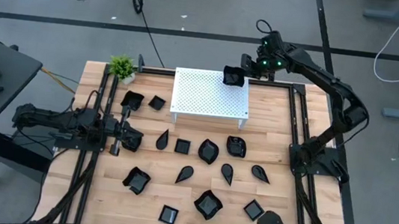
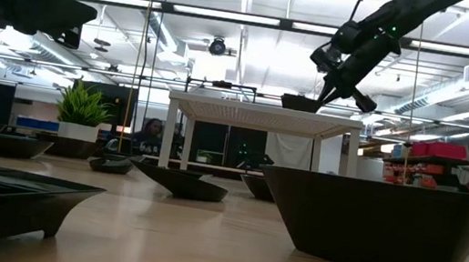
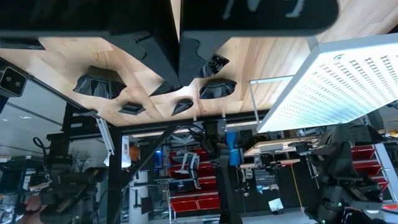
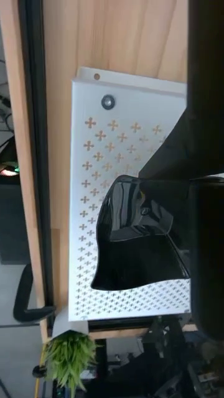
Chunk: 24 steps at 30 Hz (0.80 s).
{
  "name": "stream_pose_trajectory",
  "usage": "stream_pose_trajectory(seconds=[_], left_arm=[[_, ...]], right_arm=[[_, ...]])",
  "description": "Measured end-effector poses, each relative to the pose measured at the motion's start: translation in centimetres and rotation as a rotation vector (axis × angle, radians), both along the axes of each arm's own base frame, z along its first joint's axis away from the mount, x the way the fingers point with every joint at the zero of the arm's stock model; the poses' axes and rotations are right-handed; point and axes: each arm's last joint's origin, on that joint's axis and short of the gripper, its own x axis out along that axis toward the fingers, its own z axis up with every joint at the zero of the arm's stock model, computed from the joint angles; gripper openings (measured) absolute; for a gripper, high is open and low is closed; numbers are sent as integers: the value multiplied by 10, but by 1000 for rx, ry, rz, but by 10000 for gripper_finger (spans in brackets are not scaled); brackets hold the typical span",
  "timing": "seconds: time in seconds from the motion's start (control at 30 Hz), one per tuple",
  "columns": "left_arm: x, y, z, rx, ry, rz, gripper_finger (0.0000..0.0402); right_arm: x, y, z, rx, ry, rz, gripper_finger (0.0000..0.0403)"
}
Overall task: Pick & Place Mini shaped plates
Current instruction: Put the distorted square plate on the shelf
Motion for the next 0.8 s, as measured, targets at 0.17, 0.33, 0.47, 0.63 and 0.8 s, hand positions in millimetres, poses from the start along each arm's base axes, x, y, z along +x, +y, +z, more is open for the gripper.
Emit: stream_pose_trajectory(seconds=[0.17,0.33,0.47,0.63,0.8], left_arm=[[0,0,0,0,0,0,3],[0,0,0,0,0,0,3],[0,0,0,0,0,0,3],[0,0,0,0,0,0,3],[0,0,0,0,0,0,3]], right_arm=[[2,-2,-5,9,11,3,1],[-1,-4,-5,5,13,-2,1],[-3,-5,-5,6,15,-9,1],[-2,-5,-5,2,17,-1,1],[-2,-6,-4,-3,9,-6,1]])
